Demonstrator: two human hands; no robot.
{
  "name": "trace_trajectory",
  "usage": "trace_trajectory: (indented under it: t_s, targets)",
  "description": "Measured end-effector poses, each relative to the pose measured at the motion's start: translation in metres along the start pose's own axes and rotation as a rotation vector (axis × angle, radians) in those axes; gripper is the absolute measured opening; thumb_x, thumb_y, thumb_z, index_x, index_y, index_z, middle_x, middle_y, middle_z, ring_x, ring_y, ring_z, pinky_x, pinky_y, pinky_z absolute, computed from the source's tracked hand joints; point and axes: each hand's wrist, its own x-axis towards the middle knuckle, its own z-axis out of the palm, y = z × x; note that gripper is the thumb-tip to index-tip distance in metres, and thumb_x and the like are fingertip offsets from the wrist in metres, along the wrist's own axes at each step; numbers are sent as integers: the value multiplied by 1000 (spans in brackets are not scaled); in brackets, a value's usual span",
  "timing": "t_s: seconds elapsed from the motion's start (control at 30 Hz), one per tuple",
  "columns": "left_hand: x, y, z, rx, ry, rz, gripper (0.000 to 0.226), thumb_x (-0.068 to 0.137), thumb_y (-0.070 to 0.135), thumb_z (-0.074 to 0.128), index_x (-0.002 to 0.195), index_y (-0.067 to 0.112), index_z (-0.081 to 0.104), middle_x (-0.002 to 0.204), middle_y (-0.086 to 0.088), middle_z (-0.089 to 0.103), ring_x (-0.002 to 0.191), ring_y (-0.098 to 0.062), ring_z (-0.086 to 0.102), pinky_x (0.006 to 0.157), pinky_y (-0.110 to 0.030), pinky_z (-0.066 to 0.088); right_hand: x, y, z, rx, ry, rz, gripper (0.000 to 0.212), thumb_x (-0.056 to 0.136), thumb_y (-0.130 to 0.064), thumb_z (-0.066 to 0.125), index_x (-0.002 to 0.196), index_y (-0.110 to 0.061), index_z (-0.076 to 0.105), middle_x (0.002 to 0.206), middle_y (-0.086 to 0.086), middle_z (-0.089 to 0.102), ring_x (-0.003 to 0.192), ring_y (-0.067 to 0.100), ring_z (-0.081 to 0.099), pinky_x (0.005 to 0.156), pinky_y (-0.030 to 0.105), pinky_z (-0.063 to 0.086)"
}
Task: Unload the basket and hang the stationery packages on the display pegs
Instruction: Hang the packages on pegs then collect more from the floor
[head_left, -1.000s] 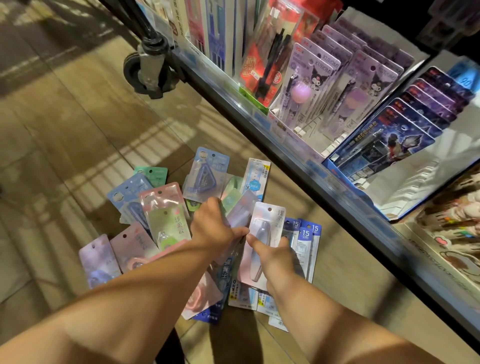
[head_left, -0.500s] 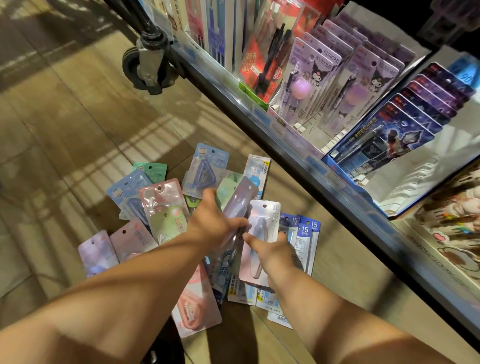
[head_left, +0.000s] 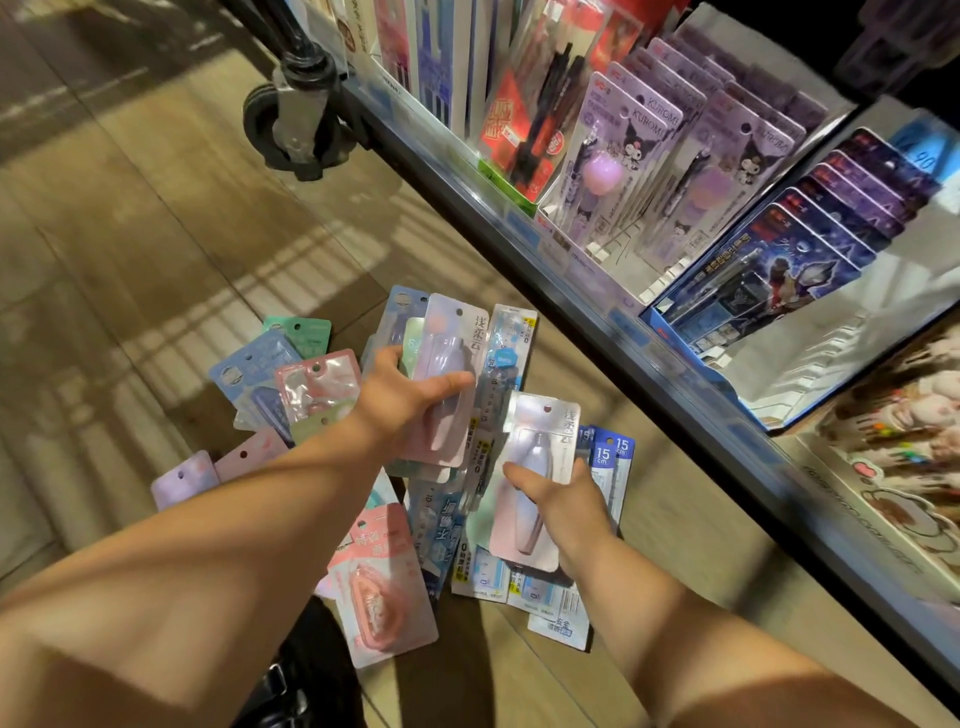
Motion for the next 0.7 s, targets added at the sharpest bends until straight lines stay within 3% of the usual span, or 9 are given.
trace_trajectory:
  t_s: [0.1, 0.17, 0.27, 0.37, 0.5, 0.6, 0.7]
  targets:
    - [-2, -7, 3, -75, -51, -76, 34, 77, -5, 76, 100, 5, 54, 89, -15, 68, 67, -21, 69, 60, -34, 56, 14, 17, -2, 170, -27, 19, 94, 34, -58, 84, 119, -28, 57, 113, 5, 68, 100, 29, 66, 90, 49, 55]
    - [-1, -15, 3, -68, -52, -108, 40, 75, -4, 78, 105, 2, 53, 95, -20, 68, 73, -26, 69, 62, -35, 57, 15, 18, -7, 260, -60, 34, 98, 34, -55, 90, 122, -25, 58, 114, 6, 69, 101, 31, 67, 90, 52, 55]
    - [-4, -22, 4, -37, -75, -128, 50, 68, 1, 86, 109, -5, 57, 100, -25, 68, 78, -31, 69, 67, -37, 57, 9, 14, -16, 385, -98, 49, 63, 66, -25, 86, 122, -20, 59, 110, 10, 71, 100, 32, 67, 92, 53, 52]
    - [-10, -30, 4, 64, -84, -136, 55, 60, 12, 92, 104, 0, 62, 99, -20, 71, 85, -33, 70, 74, -41, 59, 11, 16, -21, 407, -104, 47, 71, 62, -24, 84, 128, -17, 57, 112, 13, 70, 102, 34, 67, 92, 56, 52]
    - [-19, -45, 9, 163, -89, -121, 76, 40, 38, 95, 102, 2, 69, 96, -15, 74, 91, -33, 72, 81, -49, 59, 14, 18, -23, 418, -123, 53, 48, 81, -10, 76, 124, -18, 57, 111, 13, 70, 102, 34, 67, 92, 57, 52]
    - [-25, -42, 12, 135, -78, -117, 61, 48, 26, 95, 98, 2, 69, 96, -19, 74, 91, -37, 71, 82, -53, 58, 13, 19, -26, 417, -147, 48, 42, 84, -10, 73, 122, -19, 57, 108, 12, 70, 100, 34, 67, 91, 54, 53]
    - [-28, -32, 14, 79, -58, -127, 74, 41, 30, 94, 102, 2, 65, 99, -21, 72, 91, -37, 71, 80, -52, 59, 7, 18, -37, 435, -155, 31, 47, 84, -15, 74, 127, -22, 56, 110, 10, 71, 100, 33, 68, 89, 53, 54]
